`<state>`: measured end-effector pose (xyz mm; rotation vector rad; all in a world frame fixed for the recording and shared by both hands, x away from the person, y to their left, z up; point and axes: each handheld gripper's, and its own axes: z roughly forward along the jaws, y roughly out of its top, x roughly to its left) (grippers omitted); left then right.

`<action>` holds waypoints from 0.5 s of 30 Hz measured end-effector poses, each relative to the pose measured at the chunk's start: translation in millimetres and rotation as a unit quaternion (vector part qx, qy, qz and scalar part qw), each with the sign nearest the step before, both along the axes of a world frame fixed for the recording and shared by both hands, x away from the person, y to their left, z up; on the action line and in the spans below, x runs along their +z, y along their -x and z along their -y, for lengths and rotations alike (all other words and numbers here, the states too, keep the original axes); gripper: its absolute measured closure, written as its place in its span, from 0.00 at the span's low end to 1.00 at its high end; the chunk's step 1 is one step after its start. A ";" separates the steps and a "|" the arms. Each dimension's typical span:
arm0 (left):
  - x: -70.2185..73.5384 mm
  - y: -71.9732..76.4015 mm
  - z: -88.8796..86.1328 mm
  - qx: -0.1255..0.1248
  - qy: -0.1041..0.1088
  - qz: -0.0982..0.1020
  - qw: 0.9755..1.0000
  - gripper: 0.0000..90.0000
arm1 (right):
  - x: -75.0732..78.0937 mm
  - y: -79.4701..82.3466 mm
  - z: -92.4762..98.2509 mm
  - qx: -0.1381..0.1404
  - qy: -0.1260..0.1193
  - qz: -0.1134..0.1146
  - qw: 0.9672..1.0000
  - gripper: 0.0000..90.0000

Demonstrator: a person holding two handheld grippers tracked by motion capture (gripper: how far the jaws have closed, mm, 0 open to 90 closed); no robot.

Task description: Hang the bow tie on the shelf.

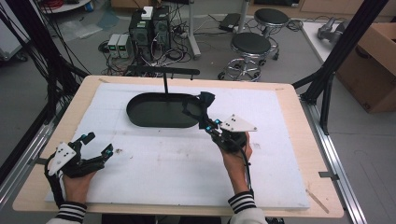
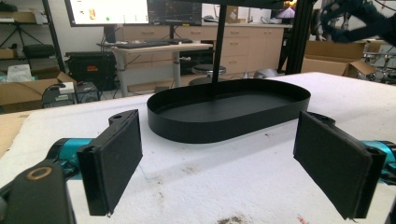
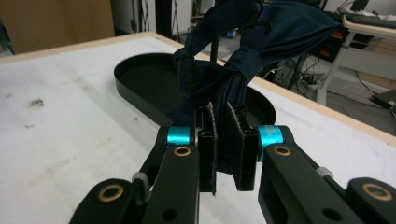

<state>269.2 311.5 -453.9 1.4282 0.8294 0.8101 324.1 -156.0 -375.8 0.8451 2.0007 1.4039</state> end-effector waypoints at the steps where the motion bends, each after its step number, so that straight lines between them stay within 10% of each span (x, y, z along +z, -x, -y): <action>1: 0.0 0.0 0.0 0.000 0.000 0.000 1.000 0.18 | 1.7 -0.5 -0.5 -0.001 0.000 0.000 1.000 0.92; 15: 0.0 -0.2 -0.1 0.000 0.000 0.000 1.000 0.18 | 27.1 -12.5 -6.9 0.003 -0.001 0.022 1.000 0.92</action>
